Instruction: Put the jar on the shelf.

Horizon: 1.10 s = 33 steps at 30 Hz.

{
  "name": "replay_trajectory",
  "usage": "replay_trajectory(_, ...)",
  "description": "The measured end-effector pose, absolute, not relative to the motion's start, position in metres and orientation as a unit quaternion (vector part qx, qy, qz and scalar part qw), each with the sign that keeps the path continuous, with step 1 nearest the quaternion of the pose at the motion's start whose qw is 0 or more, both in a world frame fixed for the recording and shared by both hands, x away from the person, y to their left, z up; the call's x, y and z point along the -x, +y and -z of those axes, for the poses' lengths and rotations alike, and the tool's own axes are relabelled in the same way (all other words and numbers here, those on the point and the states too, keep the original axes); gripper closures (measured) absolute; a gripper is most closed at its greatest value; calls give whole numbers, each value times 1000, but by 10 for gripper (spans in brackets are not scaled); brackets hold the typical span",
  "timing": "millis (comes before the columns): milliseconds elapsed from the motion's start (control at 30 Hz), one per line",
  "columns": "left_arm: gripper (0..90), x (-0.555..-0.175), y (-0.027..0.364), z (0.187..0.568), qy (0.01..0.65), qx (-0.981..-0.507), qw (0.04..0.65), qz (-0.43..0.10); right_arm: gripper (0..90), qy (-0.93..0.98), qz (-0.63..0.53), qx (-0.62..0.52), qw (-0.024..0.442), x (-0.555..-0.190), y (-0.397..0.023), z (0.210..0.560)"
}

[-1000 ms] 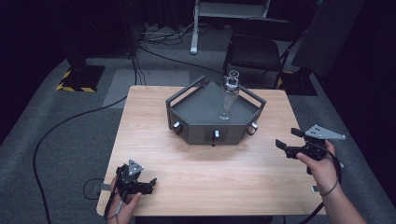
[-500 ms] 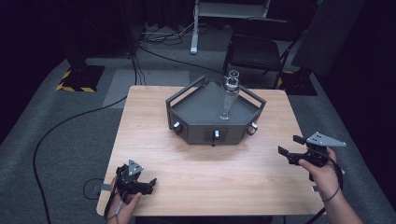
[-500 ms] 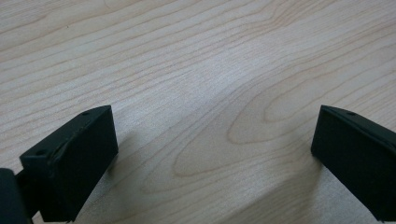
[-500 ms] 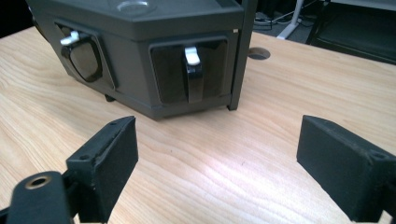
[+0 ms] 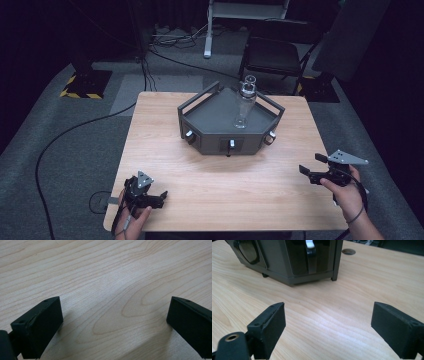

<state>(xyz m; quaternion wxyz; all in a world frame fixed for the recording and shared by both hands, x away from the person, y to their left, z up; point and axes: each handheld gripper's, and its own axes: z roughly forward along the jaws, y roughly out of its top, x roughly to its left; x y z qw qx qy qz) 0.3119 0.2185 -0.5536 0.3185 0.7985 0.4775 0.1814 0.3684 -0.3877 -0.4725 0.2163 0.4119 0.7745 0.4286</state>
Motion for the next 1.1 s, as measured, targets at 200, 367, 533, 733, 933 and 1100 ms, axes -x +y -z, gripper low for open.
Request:
replay_trajectory(200, 4, -312, 219, 554, 478, -799, 319, -181, 123, 775, -423, -420, 209, -364, -391, 488)
replay_trajectory(367, 4, -312, 219, 554, 477, -799, 318, -181, 122, 775, -419, -427, 205, -361, -395, 497)
replay_trajectory(533, 4, -312, 219, 554, 477, -799, 318, -181, 121, 777, -410, -432, 205, -358, -398, 508)
replay_trajectory(733, 4, -312, 219, 554, 477, -799, 318, -181, 121, 777, -401, -443, 198, -355, -401, 521)
replay_trajectory(933, 4, -312, 219, 554, 477, -799, 318, -181, 121, 783, -386, -448, 195, -352, -403, 534)
replay_trajectory(1100, 4, -312, 218, 554, 477, -799, 318, -181, 121, 787, -371, -453, 194, -350, -405, 544)
